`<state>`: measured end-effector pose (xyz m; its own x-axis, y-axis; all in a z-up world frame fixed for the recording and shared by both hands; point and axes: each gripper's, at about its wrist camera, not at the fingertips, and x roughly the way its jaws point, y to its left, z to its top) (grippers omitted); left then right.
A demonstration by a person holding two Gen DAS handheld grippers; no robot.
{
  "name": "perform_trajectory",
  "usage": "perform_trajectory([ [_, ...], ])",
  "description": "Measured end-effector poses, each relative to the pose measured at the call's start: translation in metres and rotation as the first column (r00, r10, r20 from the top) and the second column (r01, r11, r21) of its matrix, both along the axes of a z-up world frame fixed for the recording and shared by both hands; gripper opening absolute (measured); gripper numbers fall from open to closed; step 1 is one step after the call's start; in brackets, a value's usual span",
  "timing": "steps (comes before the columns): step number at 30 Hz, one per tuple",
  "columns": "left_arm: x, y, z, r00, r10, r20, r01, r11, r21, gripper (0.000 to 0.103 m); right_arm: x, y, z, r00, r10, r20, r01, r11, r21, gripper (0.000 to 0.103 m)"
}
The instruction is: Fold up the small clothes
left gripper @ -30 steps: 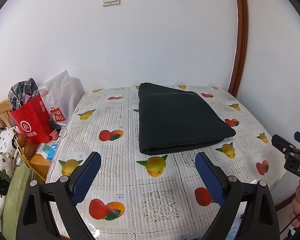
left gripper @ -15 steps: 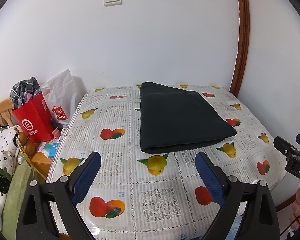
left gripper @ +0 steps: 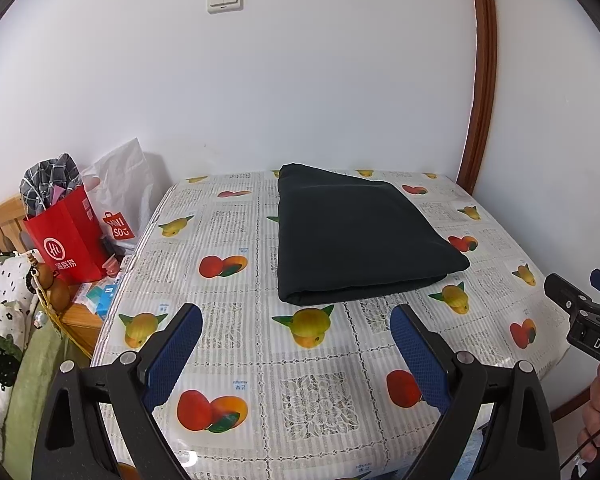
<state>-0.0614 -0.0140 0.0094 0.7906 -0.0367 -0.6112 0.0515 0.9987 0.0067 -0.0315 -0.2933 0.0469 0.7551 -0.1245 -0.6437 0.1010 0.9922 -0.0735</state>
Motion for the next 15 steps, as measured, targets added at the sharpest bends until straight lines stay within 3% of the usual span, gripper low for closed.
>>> perform_trajectory([
  [15, 0.0000, 0.0017, 0.0002, 1.000, 0.005, -0.003, -0.005, 1.000, -0.002, 0.095, -0.0005, 0.0007, -0.0026, 1.000, 0.000, 0.000, 0.000, 1.000, -0.003, 0.100],
])
